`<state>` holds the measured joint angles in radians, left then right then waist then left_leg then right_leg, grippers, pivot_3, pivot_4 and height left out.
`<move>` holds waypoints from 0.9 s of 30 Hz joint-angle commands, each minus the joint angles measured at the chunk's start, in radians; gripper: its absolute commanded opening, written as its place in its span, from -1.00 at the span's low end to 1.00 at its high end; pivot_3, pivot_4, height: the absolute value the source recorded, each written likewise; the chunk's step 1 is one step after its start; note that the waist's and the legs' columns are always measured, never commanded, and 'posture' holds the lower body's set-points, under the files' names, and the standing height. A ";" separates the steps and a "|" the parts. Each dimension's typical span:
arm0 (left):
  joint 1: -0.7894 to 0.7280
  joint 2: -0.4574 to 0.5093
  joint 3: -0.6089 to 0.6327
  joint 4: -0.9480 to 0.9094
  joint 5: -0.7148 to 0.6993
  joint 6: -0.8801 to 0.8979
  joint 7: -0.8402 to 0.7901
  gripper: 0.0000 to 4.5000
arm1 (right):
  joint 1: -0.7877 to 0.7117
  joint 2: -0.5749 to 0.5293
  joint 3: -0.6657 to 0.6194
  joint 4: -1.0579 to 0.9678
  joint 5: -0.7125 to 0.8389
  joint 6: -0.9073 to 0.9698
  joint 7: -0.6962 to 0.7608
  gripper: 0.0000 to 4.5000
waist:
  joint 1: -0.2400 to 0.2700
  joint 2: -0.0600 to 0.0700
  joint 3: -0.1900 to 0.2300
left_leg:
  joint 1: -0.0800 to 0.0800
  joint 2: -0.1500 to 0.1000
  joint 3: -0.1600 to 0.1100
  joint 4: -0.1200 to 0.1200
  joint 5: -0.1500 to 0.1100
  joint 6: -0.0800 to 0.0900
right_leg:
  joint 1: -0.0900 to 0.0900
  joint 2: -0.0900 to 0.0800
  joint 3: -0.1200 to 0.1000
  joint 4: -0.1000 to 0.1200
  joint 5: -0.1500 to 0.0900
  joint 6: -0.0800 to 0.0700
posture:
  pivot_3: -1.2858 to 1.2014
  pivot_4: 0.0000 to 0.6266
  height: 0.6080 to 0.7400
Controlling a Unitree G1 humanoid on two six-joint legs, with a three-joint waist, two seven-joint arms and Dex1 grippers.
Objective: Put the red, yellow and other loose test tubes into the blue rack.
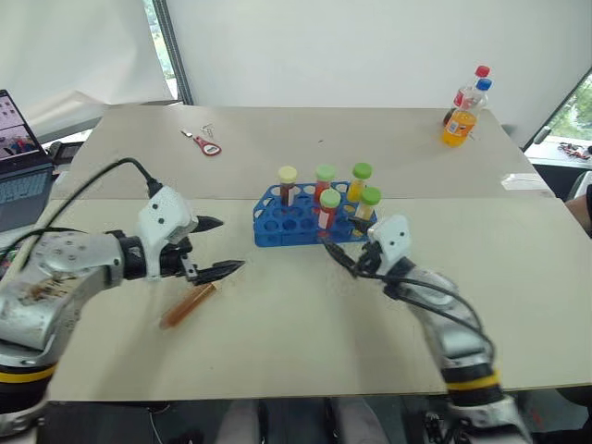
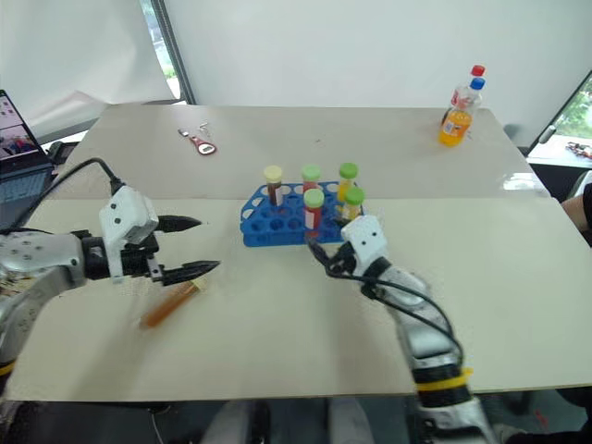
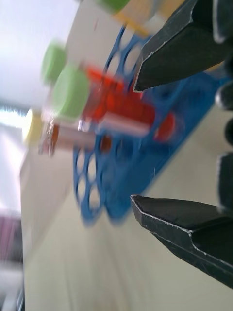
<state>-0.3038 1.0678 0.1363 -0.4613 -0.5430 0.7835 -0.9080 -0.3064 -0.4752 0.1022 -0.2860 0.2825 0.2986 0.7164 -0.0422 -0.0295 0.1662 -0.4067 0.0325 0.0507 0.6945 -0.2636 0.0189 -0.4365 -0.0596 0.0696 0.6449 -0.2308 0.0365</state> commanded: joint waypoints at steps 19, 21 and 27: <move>-0.116 0.022 -0.373 0.144 0.237 0.196 0.057 1.00 | -0.178 -0.361 -0.105 -0.323 0.546 0.555 0.295 0.66 | 0.037 -0.004 0.001 | -0.002 0.000 0.007 0.002 0.000 0.000 | -0.001 0.000 -0.001 0.000 -0.002 -0.002 | 0.03 -0.52 0.89; -0.148 0.006 -0.397 0.158 0.256 0.192 0.052 0.88 | -0.180 -0.357 -0.130 -0.317 0.590 0.585 0.270 0.68 | 0.040 -0.004 0.001 | -0.001 0.000 0.007 0.002 0.000 0.000 | 0.000 0.000 -0.001 0.000 -0.002 -0.002 | 0.03 -0.52 0.89; -0.215 -0.037 -0.467 0.200 0.303 0.155 0.012 -0.26 | -0.162 -0.399 -0.174 -0.333 0.676 0.655 0.235 0.68 | 0.040 -0.004 0.001 | -0.002 0.000 0.007 0.002 0.000 0.000 | 0.000 0.001 -0.001 0.001 -0.002 -0.002 | 0.03 -0.52 0.89</move>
<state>-0.5055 1.0292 -0.3208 -0.2571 -0.2655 0.9580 -0.8822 -0.4684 -0.8554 -0.0278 -0.5847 0.9291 0.9445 0.9559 -0.0019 -0.0337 0.1676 -0.4084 0.0324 0.0578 0.6966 -0.2638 0.0194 -0.4368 -0.0591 0.0687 0.6455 -0.2325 0.0349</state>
